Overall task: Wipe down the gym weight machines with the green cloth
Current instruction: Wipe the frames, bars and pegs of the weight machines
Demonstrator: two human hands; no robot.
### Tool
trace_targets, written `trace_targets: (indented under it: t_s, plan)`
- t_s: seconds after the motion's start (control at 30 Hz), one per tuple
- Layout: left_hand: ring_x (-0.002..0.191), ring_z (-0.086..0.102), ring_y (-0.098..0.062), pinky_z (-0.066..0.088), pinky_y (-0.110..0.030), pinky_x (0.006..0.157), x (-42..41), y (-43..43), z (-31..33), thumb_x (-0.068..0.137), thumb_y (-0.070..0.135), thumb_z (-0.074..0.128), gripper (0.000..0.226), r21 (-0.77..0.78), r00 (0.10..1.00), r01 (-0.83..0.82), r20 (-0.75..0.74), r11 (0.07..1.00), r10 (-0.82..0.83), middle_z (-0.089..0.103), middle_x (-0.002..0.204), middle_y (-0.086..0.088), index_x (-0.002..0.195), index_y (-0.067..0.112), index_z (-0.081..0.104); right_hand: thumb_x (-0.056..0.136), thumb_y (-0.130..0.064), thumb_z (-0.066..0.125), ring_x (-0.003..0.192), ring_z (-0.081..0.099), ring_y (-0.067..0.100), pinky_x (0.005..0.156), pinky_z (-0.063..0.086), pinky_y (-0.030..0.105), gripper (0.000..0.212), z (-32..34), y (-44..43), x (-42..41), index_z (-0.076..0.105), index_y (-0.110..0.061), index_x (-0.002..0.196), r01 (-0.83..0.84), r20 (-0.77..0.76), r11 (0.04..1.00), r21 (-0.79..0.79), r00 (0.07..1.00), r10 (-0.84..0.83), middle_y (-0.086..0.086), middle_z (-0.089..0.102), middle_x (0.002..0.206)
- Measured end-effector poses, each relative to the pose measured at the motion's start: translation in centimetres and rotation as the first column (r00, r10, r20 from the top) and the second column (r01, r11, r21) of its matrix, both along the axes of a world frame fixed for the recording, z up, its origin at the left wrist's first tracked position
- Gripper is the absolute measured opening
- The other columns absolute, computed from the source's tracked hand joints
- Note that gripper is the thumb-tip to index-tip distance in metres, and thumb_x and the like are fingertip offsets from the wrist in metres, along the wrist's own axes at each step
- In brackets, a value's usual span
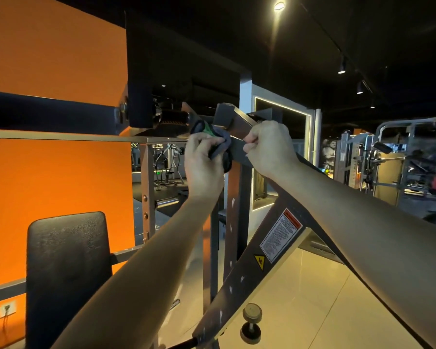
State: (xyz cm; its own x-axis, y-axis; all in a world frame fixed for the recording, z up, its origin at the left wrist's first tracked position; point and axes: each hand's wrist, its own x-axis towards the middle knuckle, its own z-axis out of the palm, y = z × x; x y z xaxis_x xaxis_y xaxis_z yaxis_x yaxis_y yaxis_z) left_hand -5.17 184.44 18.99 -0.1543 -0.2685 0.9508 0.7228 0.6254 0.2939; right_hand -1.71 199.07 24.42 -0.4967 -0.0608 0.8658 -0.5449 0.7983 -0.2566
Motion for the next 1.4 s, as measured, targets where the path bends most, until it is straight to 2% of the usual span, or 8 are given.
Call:
trace_targets:
  t_s: [0.13,0.33,0.5,0.8,0.9,1.0,1.23,1.4]
  plan:
    - [0.109,0.055,0.000,0.049,-0.028,0.102,0.3,0.1,1.1,0.092,0.004,0.068,0.021,0.257,0.999,0.047,0.011,0.965,-0.052,0.053,0.116,0.004,0.105,0.020,0.069,0.096,-0.013,0.070,0.104,0.070,0.018,0.093,0.054,0.028,0.016,0.1,0.0,0.1,0.078,-0.011,0.109,-0.013,-0.004,1.000,-0.013,1.000,0.013,0.009,0.072,0.112]
    - [0.119,0.054,-0.015,0.047,-0.036,0.109,0.7,2.6,-1.3,0.091,0.001,0.069,0.023,-0.021,0.997,0.020,0.073,1.000,-0.019,0.054,0.123,0.000,0.111,0.010,0.072,0.096,-0.007,0.066,0.106,0.067,0.022,0.097,0.055,0.033,0.016,0.5,0.2,0.6,0.078,-0.010,0.106,-0.011,0.036,0.998,0.069,0.999,0.009,0.009,0.071,0.110]
    - [0.105,0.053,0.007,0.041,-0.005,0.099,1.2,-1.3,2.3,0.095,0.005,0.066,0.018,0.183,0.996,0.025,0.075,0.983,-0.040,0.054,0.122,0.000,0.109,0.016,0.068,0.097,-0.005,0.065,0.118,0.065,0.024,0.103,0.054,0.036,0.027,1.1,0.0,0.8,0.075,-0.012,0.121,0.021,0.088,0.999,0.043,0.996,-0.025,0.009,0.068,0.125]
    - [0.112,0.052,-0.005,0.045,-0.023,0.106,1.4,4.1,-1.8,0.093,0.003,0.068,0.021,-0.017,0.993,0.062,0.097,0.998,-0.060,0.055,0.119,0.001,0.111,0.011,0.072,0.097,-0.006,0.064,0.118,0.062,0.020,0.097,0.049,0.027,0.028,1.1,1.7,2.2,0.075,-0.016,0.120,-0.073,0.144,0.994,0.079,0.988,0.061,0.005,0.068,0.126]
    - [0.116,0.054,-0.008,0.046,-0.032,0.110,2.0,2.4,0.2,0.094,0.003,0.066,0.020,0.129,0.986,0.077,0.134,0.989,-0.095,0.052,0.121,0.004,0.111,0.013,0.070,0.096,-0.005,0.064,0.123,0.058,0.021,0.104,0.050,0.033,0.033,0.5,3.6,2.9,0.072,-0.017,0.126,0.024,0.079,0.999,0.037,0.996,-0.027,0.004,0.064,0.132]
    - [0.110,0.052,0.004,0.041,-0.013,0.107,2.4,3.2,0.6,0.095,0.003,0.064,0.021,0.252,0.987,0.076,0.117,0.965,-0.108,0.052,0.124,0.002,0.113,0.012,0.069,0.096,-0.023,0.069,0.120,0.056,0.022,0.099,0.050,0.037,0.030,-0.8,5.9,3.5,0.073,-0.021,0.125,0.192,0.067,0.976,0.105,0.978,-0.200,0.003,0.064,0.128]
    - [0.109,0.056,-0.013,0.049,-0.038,0.102,3.1,9.5,-3.1,0.094,0.004,0.065,0.023,-0.053,0.972,0.153,0.189,0.987,-0.141,0.058,0.118,-0.003,0.115,0.011,0.073,0.102,-0.015,0.058,0.127,0.057,0.027,0.108,0.047,0.045,0.034,-1.3,7.9,4.5,0.066,-0.018,0.135,0.077,0.217,0.986,0.145,0.970,-0.107,0.006,0.065,0.136]
    - [0.118,0.053,-0.010,0.046,-0.032,0.110,1.7,4.4,1.8,0.095,0.006,0.064,0.026,0.208,0.991,-0.012,0.135,0.978,-0.016,0.054,0.125,0.002,0.119,0.015,0.068,0.101,-0.012,0.058,0.124,0.060,0.026,0.107,0.050,0.045,0.032,-1.1,8.3,4.2,0.068,-0.016,0.132,0.035,0.242,0.988,0.150,0.968,-0.071,0.007,0.067,0.133]
